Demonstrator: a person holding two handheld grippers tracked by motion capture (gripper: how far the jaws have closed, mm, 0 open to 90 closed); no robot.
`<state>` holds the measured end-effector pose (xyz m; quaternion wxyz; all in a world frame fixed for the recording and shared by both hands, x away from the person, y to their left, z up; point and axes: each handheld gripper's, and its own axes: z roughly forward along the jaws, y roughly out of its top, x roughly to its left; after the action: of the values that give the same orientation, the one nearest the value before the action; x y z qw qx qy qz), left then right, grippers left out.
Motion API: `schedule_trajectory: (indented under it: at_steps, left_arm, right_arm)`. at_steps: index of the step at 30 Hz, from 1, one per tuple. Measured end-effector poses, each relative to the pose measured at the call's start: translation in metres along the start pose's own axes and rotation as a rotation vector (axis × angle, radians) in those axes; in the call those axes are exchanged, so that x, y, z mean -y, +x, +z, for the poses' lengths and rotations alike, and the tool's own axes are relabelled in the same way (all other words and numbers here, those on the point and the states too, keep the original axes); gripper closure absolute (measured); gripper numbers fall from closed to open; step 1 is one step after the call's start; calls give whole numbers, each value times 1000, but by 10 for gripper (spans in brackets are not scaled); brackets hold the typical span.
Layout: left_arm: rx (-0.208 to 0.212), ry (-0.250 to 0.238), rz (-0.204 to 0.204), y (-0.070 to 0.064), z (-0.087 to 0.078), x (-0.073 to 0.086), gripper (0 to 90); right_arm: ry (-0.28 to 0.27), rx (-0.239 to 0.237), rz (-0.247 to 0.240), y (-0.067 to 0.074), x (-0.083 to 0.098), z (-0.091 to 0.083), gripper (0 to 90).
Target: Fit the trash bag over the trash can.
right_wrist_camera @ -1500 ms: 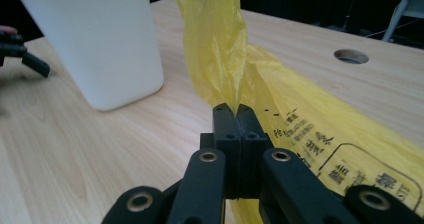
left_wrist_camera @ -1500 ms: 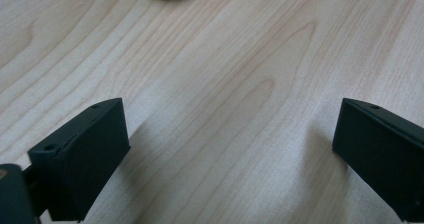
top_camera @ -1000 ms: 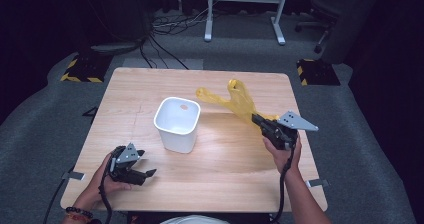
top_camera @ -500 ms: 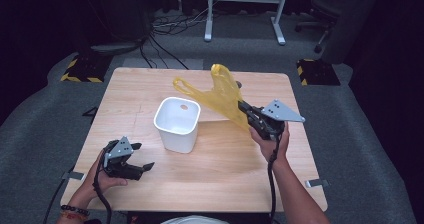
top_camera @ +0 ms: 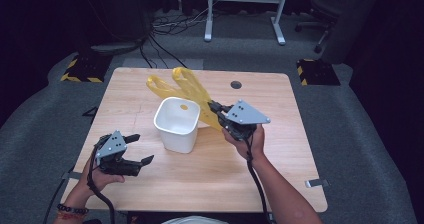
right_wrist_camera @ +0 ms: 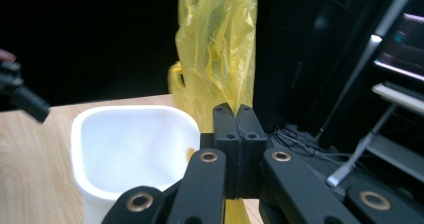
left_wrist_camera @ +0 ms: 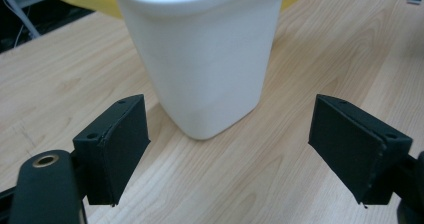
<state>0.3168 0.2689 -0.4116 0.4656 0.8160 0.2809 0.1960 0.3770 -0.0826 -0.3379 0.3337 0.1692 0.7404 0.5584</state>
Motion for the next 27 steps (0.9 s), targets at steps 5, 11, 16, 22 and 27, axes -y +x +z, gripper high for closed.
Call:
schedule_trajectory:
  at_steps: [5, 11, 16, 22, 27]
  left_arm:
    - [-8, -43, 3, -4, -7, -14, 159]
    - [4, -126, -39, -7, -16, -31, 159]
    - [-4, -170, -58, -13, -17, -43, 157]
    - [-6, -217, -91, -18, -13, -53, 156]
    - [-19, -234, -147, -17, -7, -61, 156]
  right_arm:
    - [-4, -56, -73, 17, -10, 13, 900]
    - [35, -165, -159, 37, -14, 28, 900]
    - [73, -218, -222, 52, -13, 36, 900]
    - [105, -255, -284, 69, -10, 45, 900]
    - [118, -278, -341, 81, -8, 47, 900]
